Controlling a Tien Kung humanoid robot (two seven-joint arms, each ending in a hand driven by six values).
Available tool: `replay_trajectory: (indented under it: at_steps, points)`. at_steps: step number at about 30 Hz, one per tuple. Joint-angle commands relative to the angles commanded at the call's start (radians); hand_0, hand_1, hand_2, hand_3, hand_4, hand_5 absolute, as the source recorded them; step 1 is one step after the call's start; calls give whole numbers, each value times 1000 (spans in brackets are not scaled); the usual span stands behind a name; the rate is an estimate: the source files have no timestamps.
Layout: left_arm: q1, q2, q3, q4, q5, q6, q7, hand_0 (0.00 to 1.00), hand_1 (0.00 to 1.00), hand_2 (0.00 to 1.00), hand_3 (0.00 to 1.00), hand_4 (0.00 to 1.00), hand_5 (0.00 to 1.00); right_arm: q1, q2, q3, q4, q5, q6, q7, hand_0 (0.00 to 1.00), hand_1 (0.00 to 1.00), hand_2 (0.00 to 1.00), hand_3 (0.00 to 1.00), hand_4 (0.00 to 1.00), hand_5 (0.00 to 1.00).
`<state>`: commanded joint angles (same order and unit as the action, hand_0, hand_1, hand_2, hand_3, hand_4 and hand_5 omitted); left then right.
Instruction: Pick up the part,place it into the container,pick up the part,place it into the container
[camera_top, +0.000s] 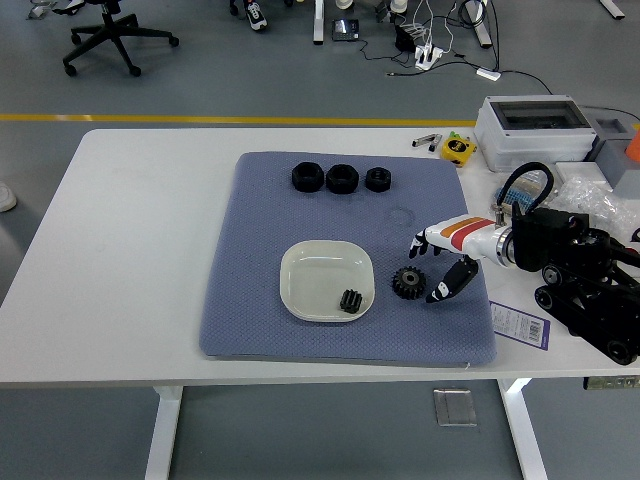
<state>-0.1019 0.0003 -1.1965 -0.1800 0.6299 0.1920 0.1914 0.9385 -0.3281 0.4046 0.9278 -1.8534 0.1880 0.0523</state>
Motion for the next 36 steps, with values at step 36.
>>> replay_trajectory:
  at_steps: [36]
  points:
    - [-3, 0, 0, 0, 5, -3, 4, 866, 873, 892, 612, 537, 680, -31, 65, -23, -117, 79, -114, 58, 351, 462, 503, 511, 833, 245]
